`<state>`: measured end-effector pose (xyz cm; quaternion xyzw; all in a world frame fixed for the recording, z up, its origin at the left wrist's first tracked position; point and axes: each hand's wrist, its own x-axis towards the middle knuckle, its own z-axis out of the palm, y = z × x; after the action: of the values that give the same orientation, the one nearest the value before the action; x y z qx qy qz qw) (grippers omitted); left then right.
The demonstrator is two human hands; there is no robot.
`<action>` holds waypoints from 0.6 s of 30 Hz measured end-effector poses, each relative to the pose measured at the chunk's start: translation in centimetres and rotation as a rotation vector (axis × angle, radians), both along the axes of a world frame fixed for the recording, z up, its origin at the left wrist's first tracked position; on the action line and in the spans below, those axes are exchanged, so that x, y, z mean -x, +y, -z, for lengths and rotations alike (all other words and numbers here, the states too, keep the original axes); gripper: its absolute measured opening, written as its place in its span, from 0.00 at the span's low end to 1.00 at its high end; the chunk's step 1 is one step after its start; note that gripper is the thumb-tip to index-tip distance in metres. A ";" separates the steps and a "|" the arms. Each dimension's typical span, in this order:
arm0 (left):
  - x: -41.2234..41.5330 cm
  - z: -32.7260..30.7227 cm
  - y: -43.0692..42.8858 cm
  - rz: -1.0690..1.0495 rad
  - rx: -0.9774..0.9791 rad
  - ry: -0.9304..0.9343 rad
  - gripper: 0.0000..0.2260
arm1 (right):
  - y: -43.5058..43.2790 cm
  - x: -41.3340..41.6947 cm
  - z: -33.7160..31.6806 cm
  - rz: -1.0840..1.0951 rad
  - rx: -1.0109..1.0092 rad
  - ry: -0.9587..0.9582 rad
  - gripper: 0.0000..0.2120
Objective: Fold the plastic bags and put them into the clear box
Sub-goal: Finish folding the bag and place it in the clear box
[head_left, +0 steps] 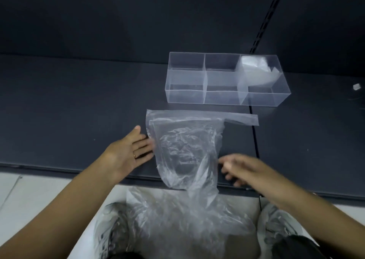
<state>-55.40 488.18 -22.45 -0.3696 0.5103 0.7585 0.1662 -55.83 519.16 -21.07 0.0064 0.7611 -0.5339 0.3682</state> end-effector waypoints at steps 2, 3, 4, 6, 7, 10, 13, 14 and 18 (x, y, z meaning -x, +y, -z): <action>-2.5 0.2 0.9 0.080 -0.055 -0.040 0.25 | -1.2 -1.9 0.2 -0.185 -0.008 -0.018 0.18; -3.5 0.3 1.7 0.127 -0.074 -0.050 0.24 | -1.7 -2.3 0.4 -0.211 -0.026 0.025 0.12; -4.2 0.5 2.6 0.157 -0.091 -0.058 0.23 | -2.2 -2.5 0.6 -0.214 -0.044 0.071 0.07; -4.9 0.7 4.0 0.154 -0.107 -0.072 0.20 | -2.5 -2.3 0.6 -0.168 -0.009 0.079 0.05; -4.8 0.8 4.4 0.135 -0.106 -0.072 0.17 | -2.4 -2.0 0.5 -0.117 0.046 0.039 0.06; -3.8 1.0 4.1 0.035 -0.064 -0.035 0.05 | -0.3 -0.6 0.2 0.029 0.154 -0.045 0.18; -2.7 1.2 2.8 -0.083 -0.037 0.017 0.06 | 2.9 0.9 0.1 0.116 0.279 -0.139 0.21; -2.6 1.2 2.4 -0.106 -0.032 0.034 0.07 | 4.0 1.4 0.1 0.145 0.332 -0.184 0.21; -2.3 1.9 2.1 -0.177 0.045 0.096 0.09 | 6.3 2.5 0.5 0.174 0.268 -0.179 0.24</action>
<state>-53.07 490.30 -24.40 -0.3800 0.4997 0.7756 0.0653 -58.33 525.43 -21.59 0.0707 0.6440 -0.6578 0.3841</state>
